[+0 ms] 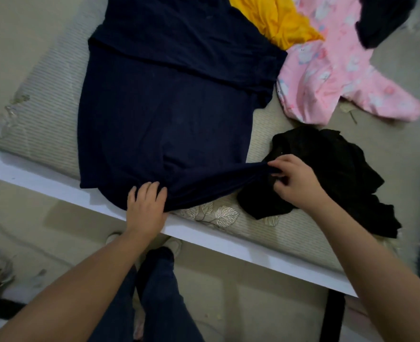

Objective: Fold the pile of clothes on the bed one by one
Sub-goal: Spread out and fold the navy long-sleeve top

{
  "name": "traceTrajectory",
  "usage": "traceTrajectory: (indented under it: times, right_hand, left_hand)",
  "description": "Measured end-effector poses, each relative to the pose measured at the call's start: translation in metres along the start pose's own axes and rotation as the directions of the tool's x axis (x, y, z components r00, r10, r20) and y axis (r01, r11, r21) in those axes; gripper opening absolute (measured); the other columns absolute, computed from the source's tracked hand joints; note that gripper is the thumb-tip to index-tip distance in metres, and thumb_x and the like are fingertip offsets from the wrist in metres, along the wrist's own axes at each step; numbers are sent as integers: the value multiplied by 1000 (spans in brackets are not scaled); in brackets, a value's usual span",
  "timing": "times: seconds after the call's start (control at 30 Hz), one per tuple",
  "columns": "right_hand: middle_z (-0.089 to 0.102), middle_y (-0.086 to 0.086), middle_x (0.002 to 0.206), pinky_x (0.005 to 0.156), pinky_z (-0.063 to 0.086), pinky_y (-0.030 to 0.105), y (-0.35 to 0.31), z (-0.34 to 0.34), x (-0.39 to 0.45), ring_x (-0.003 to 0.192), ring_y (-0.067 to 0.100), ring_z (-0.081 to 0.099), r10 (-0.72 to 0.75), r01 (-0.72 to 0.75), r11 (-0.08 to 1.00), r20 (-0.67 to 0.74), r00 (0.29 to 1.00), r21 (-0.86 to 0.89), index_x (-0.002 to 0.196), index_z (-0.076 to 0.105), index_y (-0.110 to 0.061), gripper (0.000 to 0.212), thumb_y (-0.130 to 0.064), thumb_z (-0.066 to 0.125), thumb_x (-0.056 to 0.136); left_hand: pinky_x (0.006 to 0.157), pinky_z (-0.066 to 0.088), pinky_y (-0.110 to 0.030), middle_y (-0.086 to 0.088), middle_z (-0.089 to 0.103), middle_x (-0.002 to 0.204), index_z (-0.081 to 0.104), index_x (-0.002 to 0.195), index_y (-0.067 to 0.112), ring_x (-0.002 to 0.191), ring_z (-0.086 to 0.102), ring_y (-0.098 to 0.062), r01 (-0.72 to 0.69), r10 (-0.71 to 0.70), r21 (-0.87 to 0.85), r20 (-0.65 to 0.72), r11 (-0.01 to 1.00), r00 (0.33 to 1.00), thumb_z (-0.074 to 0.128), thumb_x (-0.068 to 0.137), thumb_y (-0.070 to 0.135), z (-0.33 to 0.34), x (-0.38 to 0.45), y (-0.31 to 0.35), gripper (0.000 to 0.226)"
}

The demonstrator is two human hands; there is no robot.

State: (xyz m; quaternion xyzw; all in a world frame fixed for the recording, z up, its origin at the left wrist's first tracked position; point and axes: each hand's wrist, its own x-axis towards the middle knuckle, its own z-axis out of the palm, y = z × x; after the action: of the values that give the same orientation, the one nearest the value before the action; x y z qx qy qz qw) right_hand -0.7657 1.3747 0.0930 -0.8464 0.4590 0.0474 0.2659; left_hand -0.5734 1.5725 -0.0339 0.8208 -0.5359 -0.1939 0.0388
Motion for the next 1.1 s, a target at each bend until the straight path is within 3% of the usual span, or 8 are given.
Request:
traceTrajectory:
  times: [0.17,0.4,0.53,0.7,0.8,0.9,1.03,1.1]
  right_hand:
    - [56,26,96,79,45,47,6,11,7,85,41,56,-136,191,875,152,979,-444,104,65,6,25,-7,62,83]
    - [59,26,86,69,43,41,6,26,-12,78,41,59,-125,213,859,213,969,-466,106,66,1,24,-11,59,86]
    - [57,18,109,82,37,36,10,52,-35,102,33,55,-42,189,864,307,951,-468,132,49,-15,39,-22,47,94]
    - [53,5,117,80,34,29,-4,84,-61,108,24,49,68,195,777,387,920,-599,127,52,-22,35,-28,38,96]
    - [50,2,117,88,30,31,-17,101,-81,113,22,41,137,169,766,415,900,-621,120,58,-23,33,-25,41,92]
    - [49,-3,123,96,22,33,-37,114,-94,124,20,31,112,232,784,499,859,-576,115,63,-20,32,-26,47,88]
    - [58,6,91,71,40,26,-75,117,-104,91,20,51,324,-16,927,780,536,-374,98,63,-2,24,-20,56,84]
    - [55,4,78,61,37,24,-92,110,-105,80,21,51,350,-128,935,805,480,-330,84,62,-6,11,-17,58,83]
  left_hand:
    - [43,41,-29,-15,54,53,62,58,-2,46,55,-28,-133,137,40,-134,990,981,76,27,-22,-26,10,-32,40]
    - [61,39,-47,-31,56,99,63,94,-12,90,49,-47,118,-125,-60,-125,991,984,58,60,-23,-46,16,-70,36]
    - [64,40,-47,-31,54,104,58,110,-9,95,49,-45,209,-213,-55,-103,976,972,56,70,-17,-58,10,-98,40]
    - [38,46,-35,-21,60,57,66,66,-9,47,58,-33,-358,364,67,-123,931,923,44,43,-21,-79,-5,-118,34]
    - [42,49,-37,-21,60,59,67,68,-7,53,59,-33,-354,352,90,37,931,935,44,49,-25,-91,-19,-132,35]
    - [73,45,-35,-16,61,101,63,106,4,95,56,-31,-158,72,237,333,958,940,45,77,-13,-102,-29,-141,38]
    - [85,44,-30,-8,59,115,62,112,12,103,54,-24,-177,-17,212,686,961,728,47,87,6,-129,-46,-149,30]
    - [86,44,-29,-9,59,116,62,110,11,104,54,-25,-182,-33,210,735,961,677,46,85,6,-141,-54,-156,30]
